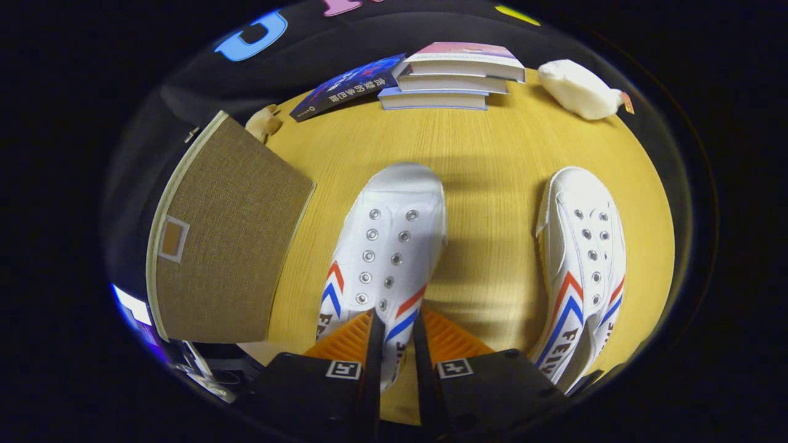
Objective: Open the storage box then place both shoes into the box .Put the left shoe in first, then the right shoe, with the right side of both shoes facing outward in a uniform manner.
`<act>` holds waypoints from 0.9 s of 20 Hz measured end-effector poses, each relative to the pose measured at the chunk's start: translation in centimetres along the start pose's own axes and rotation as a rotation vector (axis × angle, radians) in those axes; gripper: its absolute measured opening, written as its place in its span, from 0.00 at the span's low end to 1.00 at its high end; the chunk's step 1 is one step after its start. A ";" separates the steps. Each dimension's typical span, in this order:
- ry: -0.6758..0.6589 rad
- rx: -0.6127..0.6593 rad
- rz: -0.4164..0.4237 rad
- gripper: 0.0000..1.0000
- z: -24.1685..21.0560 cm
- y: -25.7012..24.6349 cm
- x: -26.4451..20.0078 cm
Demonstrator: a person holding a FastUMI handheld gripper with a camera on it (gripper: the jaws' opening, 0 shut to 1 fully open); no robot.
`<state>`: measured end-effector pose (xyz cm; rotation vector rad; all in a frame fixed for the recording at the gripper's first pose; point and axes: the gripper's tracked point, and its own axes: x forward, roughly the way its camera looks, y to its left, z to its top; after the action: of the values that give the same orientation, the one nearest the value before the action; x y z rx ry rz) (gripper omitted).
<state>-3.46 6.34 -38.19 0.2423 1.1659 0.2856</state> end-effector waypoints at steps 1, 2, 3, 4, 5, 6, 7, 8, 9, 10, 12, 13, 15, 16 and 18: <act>0.008 0.018 0.007 0.32 -0.1 0.0 0.0; 0.009 0.038 0.009 0.25 -0.1 -0.1 0.0; -0.003 0.079 0.002 0.20 -0.1 -0.2 -0.2; -0.015 0.114 -0.008 0.10 0.1 -0.2 0.0; -0.017 0.121 -0.013 0.06 0.1 -0.2 -0.3; -0.033 0.126 -0.026 0.06 0.3 -0.1 -0.6; -0.052 0.134 -0.042 0.06 0.6 0.1 -1.1; -0.065 0.150 -0.053 0.05 0.8 0.6 -2.0; -0.091 0.180 -0.057 0.05 1.2 1.1 -3.0; -0.120 0.214 -0.056 0.05 1.7 1.6 -4.2; -0.170 0.268 -0.060 0.05 2.8 2.7 -7.4; -0.198 0.276 -0.068 0.06 3.4 3.3 -9.1; -0.257 0.273 -0.087 0.05 4.4 4.8 -12.6; -0.281 0.273 -0.090 0.05 4.8 5.9 -14.2; -0.327 0.292 -0.073 0.05 5.7 8.7 -16.7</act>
<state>-5.06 8.51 -18.74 0.4835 0.8860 0.0073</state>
